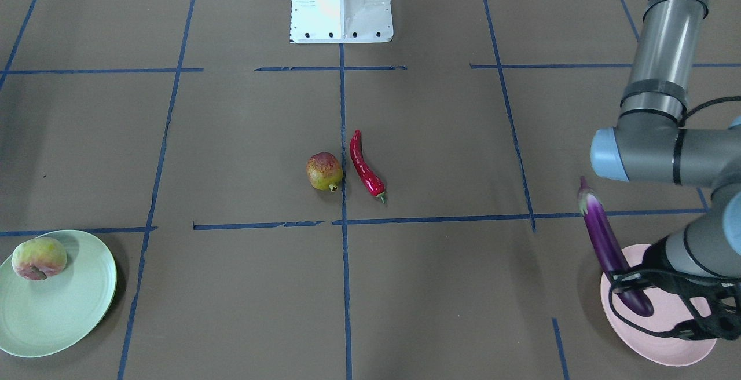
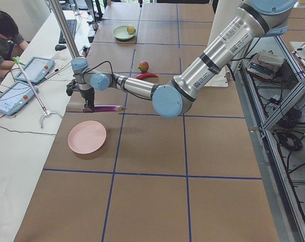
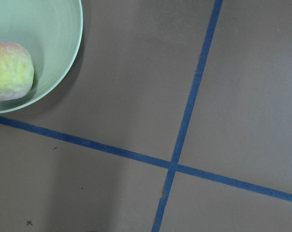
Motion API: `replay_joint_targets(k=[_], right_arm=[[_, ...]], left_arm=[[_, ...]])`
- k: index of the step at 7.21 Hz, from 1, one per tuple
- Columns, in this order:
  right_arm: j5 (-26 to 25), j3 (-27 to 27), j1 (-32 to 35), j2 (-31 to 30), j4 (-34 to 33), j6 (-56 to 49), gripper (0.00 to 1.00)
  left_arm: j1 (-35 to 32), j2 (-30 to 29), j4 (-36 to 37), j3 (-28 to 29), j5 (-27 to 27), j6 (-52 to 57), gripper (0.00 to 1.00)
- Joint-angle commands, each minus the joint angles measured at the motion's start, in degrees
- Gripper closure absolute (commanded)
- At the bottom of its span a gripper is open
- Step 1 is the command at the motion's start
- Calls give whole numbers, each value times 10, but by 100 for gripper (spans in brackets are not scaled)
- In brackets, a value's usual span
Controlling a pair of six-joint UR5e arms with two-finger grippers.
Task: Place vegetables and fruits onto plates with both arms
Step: 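Carry the eggplant to the pink plate and release it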
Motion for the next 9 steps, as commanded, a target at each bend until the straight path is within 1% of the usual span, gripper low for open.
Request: replay_joint_targets(k=[1,2,3,4,6,7,8,9], right_arm=[[0,-1,0,0,0,-1,0],[0,-1,0,0,1,-1,0],[0,0,-1,0,1,0,0],[0,-1,-4,0,1,3,0],[7,9,-6,-1,4,4,0],[14,26,-11,0,4,5,0],[16,51,-24,1,3,11,0],[20,79,-58,4,3,49,0]], left_arm=[[-13,-44,-80,141,39,19,100],[-13,-49,-85,160,68,19,100],[-12,-48,-103,177,92,19,68],[-6,-45,-122,186,104,19,1],[-11,-42,-123,180,100,40,0],[-17,-19,-121,153,56,41,0],[-33,33,-117,74,-3,41,0],[-54,104,-115,-19,-49,41,0]])
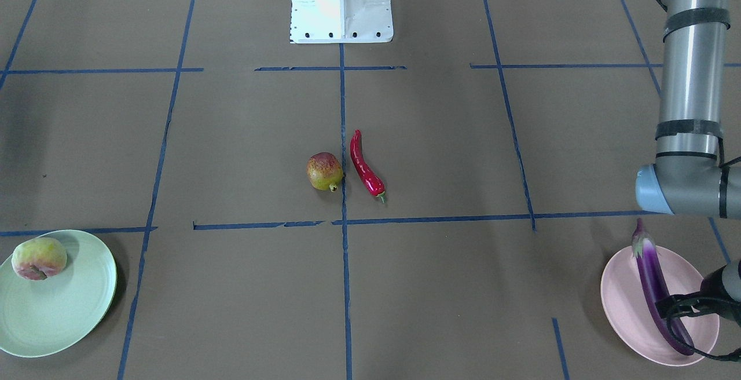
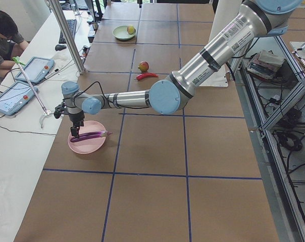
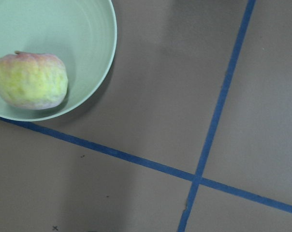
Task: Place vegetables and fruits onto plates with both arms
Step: 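Carry the eggplant to the pink plate and release it, then move the right gripper down to the red pomegranate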
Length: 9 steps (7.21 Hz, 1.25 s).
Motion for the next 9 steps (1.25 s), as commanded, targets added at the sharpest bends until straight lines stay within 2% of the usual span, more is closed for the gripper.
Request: replay_joint_targets(k=[1,3,5,6,8,9], right_arm=[[4,66,-66,7,1,108,0],[4,116,-107,30,-6,196,0],[-4,116,-176,90,-6,313,0],[-19,115,-219,123,-6,373,0],[-89,111,-314,195,-16,465,0],[-129,108,-357,252,-60,474,0]], left_arm=[[-33,125,11,-171,-82,1,0],[-49,169,91,-290,-111,41,0],[-47,243,310,-490,-109,90,0],[-46,276,352,-563,-107,90,0],[-43,298,347,-578,-106,90,0],[-43,298,347,-578,-107,89,0]])
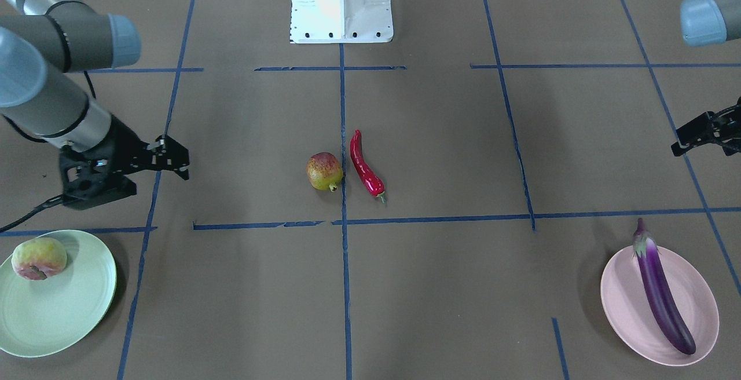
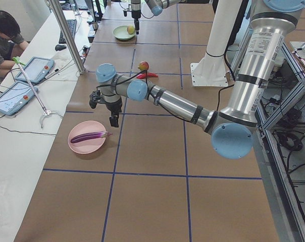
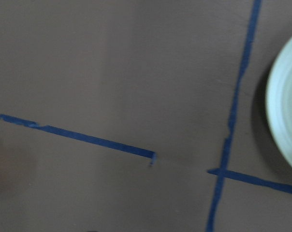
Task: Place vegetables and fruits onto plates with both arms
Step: 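Move the right gripper down to the red pomegranate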
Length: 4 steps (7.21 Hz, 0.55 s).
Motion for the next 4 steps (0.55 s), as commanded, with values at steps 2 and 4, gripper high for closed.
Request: replay_joint_targets(k=[2,4], right_arm=[[-108,-25,-120,165,-118,32,0],[-156,-85,-168,214,-114,59,0]], left_arm=[[1,4,2,-6,0,-1,0],[6,4,2,-5,0,-5,0]])
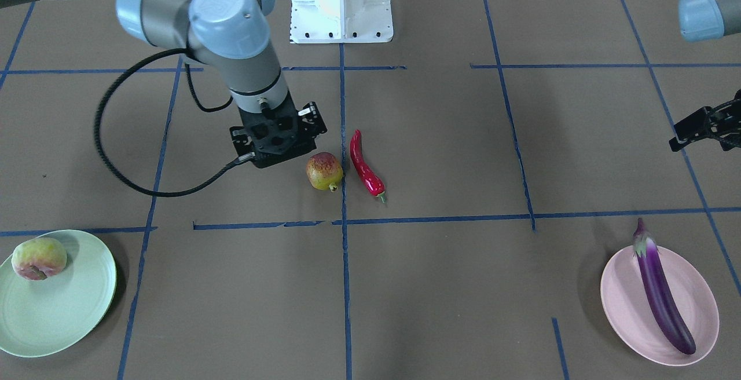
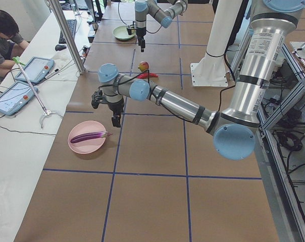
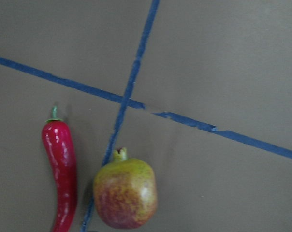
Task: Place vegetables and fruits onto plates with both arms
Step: 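Move the right gripper down to the red pomegranate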
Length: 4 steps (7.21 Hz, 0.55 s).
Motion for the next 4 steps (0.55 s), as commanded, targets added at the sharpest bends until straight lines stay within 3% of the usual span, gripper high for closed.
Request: replay_joint_targets(k=[1,4], right_arm=[[-39,-61,-41,49,-2,14,0],[-53,-86,-50,48,-1,6,0]], left_arm=[[2,0,0,1,0,-3,0],[4,-1,0,0,-1,-4,0]])
